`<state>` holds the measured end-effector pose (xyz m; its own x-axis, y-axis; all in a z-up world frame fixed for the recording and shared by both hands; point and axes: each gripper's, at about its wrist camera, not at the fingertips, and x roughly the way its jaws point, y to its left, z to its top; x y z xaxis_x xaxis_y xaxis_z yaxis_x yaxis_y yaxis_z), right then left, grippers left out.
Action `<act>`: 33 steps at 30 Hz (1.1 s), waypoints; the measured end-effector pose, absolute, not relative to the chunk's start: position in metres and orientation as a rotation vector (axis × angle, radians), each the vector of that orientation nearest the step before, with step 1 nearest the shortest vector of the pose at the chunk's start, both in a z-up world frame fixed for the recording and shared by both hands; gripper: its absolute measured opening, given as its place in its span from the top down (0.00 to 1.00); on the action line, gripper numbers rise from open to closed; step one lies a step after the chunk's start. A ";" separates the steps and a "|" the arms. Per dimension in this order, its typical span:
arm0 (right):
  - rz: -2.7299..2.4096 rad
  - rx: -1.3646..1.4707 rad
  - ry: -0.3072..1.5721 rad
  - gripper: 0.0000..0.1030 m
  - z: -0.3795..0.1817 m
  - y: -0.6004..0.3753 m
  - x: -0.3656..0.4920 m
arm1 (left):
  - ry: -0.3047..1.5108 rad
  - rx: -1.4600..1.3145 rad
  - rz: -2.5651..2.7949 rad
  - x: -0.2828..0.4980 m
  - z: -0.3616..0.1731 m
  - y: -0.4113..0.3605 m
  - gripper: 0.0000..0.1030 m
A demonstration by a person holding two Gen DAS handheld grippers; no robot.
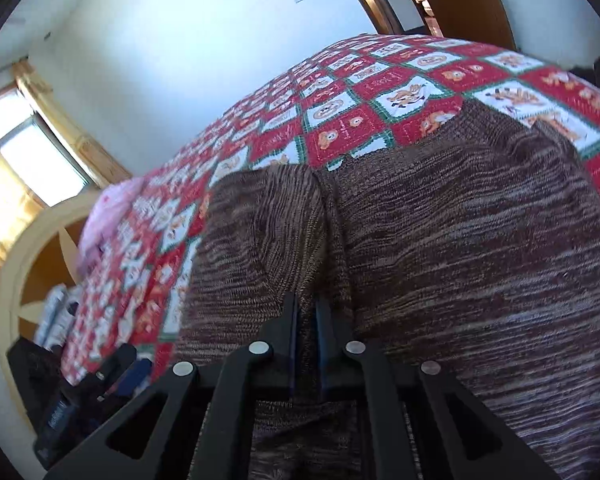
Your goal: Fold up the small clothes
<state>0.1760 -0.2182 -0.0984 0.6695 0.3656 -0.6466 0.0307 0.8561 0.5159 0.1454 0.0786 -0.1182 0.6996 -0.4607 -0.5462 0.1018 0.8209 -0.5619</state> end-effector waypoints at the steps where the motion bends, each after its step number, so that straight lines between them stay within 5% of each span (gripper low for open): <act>1: 0.201 0.531 0.824 0.82 -0.096 -0.220 0.176 | 0.736 -0.527 -0.330 0.145 -0.118 0.079 0.16; 5: 0.151 0.539 0.722 0.39 -0.081 -0.234 0.160 | 0.736 -0.524 -0.330 0.146 -0.119 0.079 0.15; 13: 0.221 0.508 0.796 0.36 -0.099 -0.214 0.176 | 0.733 -0.528 -0.337 0.146 -0.119 0.078 0.13; 16: 0.261 0.433 0.806 0.41 -0.099 -0.195 0.180 | 0.732 -0.529 -0.337 0.146 -0.119 0.078 0.13; 18: 0.240 0.367 0.810 0.70 -0.100 -0.187 0.181 | 0.732 -0.529 -0.336 0.146 -0.119 0.079 0.13; 20: 0.234 0.394 0.813 0.78 -0.101 -0.191 0.182 | 0.732 -0.529 -0.336 0.146 -0.119 0.079 0.13; 33: 0.200 0.233 0.692 0.83 -0.028 -0.194 0.170 | 0.792 -0.497 -0.385 0.159 -0.101 0.039 0.12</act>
<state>0.1702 -0.1945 -0.0282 0.7527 0.2584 -0.6055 -0.1050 0.9551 0.2771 0.1589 0.0387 -0.1010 0.6444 -0.5032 -0.5757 0.1418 0.8185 -0.5567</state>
